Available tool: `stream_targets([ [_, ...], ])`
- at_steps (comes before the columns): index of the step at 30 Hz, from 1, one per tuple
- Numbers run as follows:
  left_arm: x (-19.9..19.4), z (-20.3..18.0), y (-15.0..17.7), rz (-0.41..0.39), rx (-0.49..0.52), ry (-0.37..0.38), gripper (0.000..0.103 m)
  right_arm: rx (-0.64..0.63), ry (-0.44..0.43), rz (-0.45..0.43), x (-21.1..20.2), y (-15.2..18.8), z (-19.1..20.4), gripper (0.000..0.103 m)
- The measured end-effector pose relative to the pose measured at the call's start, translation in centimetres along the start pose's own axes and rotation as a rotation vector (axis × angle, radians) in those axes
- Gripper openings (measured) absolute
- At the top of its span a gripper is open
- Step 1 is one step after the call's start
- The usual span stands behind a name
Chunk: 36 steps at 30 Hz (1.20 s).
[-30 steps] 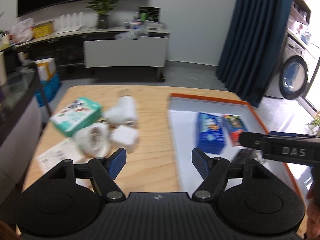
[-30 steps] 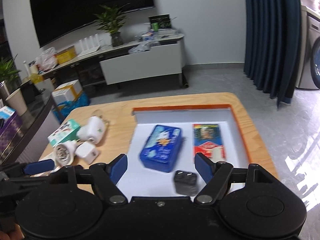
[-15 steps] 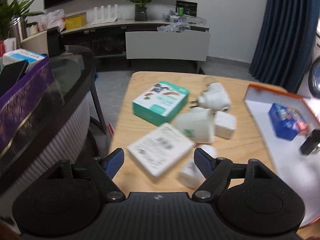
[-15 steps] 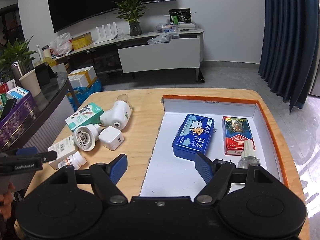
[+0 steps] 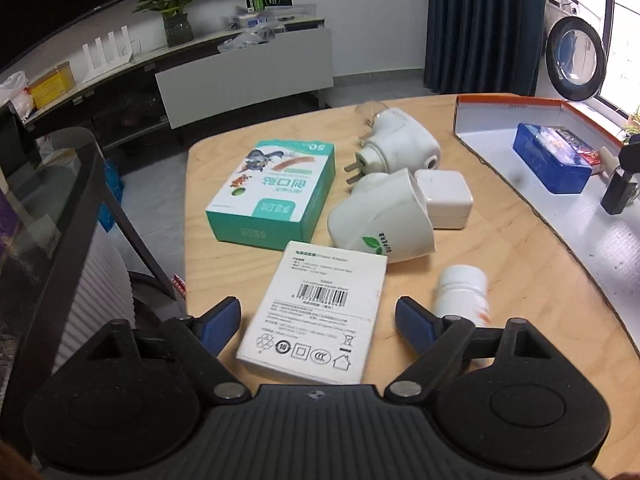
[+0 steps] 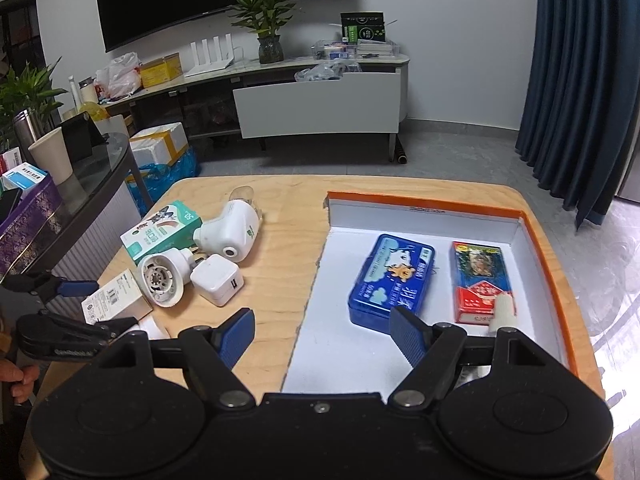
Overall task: Organize rigid objects
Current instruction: 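Grasp the white power-adapter box with the left tool while the right tool grasps the white pill bottle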
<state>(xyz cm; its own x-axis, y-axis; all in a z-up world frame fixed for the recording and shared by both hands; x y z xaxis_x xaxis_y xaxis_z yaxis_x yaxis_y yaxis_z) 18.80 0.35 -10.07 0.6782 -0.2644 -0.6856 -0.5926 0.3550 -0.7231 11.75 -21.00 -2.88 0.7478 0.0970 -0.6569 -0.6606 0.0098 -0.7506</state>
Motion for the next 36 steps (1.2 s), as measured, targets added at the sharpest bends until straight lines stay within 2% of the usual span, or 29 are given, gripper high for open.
stream_targets([
  [5,0.7,-0.6,-0.3,-0.010,-0.051,0.049,0.060,-0.034,-0.026,0.010,1.9,-0.9,1.4,0.088],
  [11,-0.1,-0.1,0.0,-0.001,-0.106,0.009,0.060,-0.030,-0.080,0.038,3.4,-0.7,3.0,0.088],
  [14,-0.9,1.4,0.3,0.000,-0.165,-0.027,0.060,-0.052,-0.172,0.082,3.7,0.9,5.6,0.088],
  [18,-2.3,3.0,0.4,-0.016,-0.230,-0.070,0.060,-0.122,-0.209,0.112,4.5,2.6,9.3,0.088],
  [20,-2.9,3.3,0.4,-0.027,-0.245,-0.089,0.060,-0.094,-0.210,0.127,5.1,2.8,10.3,0.088],
  [23,-3.7,3.9,0.5,-0.044,-0.262,-0.131,0.060,-0.019,-0.265,0.157,5.4,3.4,12.2,0.088],
  [28,-4.7,4.9,0.3,-0.072,-0.290,-0.156,0.060,0.020,-0.207,0.168,6.2,4.6,14.9,0.086],
  [32,-5.1,4.8,0.5,-0.080,-0.273,-0.169,0.060,0.037,-0.165,0.167,7.8,4.9,15.9,0.058],
  [35,-5.5,4.5,0.9,-0.083,-0.280,-0.166,0.060,-0.020,-0.127,0.140,7.7,5.1,16.3,0.047],
  [36,-5.6,4.3,1.1,-0.083,-0.279,-0.160,0.060,-0.023,-0.123,0.132,7.5,5.1,16.2,0.046],
])
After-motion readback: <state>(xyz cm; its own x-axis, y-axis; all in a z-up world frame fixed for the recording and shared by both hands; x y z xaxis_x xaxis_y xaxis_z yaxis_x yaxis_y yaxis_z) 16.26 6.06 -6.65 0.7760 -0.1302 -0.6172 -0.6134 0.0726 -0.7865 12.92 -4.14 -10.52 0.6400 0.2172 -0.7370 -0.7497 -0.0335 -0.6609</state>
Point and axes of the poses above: each gripper's, at about its wrist camera, not at the fingertips, and x roughly the way its jaws point, z to its left, y to its underside, the point moved 10 cm from there along x, roughly the way its jaws point, and after that the axes turned 2 degrees about -z, right-handed, at the moved point
